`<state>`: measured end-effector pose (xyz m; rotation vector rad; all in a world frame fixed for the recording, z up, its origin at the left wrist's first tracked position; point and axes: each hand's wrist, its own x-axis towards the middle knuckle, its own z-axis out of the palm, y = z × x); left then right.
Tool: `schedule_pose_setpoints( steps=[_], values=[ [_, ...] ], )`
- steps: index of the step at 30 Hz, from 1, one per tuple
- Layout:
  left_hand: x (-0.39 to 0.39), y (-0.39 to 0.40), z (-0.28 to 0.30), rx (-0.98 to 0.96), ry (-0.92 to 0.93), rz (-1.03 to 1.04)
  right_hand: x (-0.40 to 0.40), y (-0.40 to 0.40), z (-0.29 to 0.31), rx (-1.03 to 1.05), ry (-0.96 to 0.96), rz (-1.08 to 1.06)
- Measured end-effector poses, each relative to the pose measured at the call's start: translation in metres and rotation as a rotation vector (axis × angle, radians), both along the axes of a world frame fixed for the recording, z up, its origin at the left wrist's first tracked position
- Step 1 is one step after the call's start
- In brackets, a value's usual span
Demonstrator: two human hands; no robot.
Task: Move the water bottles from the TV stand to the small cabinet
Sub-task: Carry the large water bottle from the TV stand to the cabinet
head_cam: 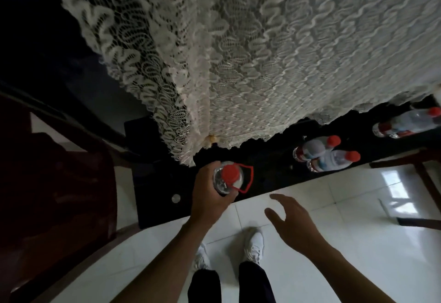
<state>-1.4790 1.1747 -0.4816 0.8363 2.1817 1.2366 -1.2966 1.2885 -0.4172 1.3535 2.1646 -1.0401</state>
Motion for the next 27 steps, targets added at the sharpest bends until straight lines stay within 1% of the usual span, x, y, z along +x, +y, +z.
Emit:
schedule_pose_setpoints(
  steps=[3,7,11,15,18,22,27],
  values=[
    [0.002,0.006,-0.017,-0.006,0.019,0.006,0.002,-0.002,-0.012,-0.022,0.005,-0.02],
    [0.0,0.016,-0.035,-0.066,0.006,-0.009,0.002,-0.003,-0.022,-0.046,0.019,-0.026],
    [-0.009,0.025,-0.035,-0.11,0.067,-0.045,0.001,-0.003,-0.028,-0.112,0.049,-0.108],
    [-0.01,0.021,-0.029,-0.099,0.094,-0.05,0.002,0.002,-0.028,-0.153,0.097,-0.205],
    [-0.003,0.017,-0.007,-0.081,0.117,-0.094,0.006,0.009,-0.021,-0.185,0.133,-0.292],
    [0.01,0.01,0.052,-0.033,0.157,-0.156,0.008,0.008,0.001,-0.221,0.175,-0.338],
    [0.024,0.009,0.151,0.03,0.165,-0.18,0.016,0.008,0.072,-0.338,0.337,-0.45]
  ],
)
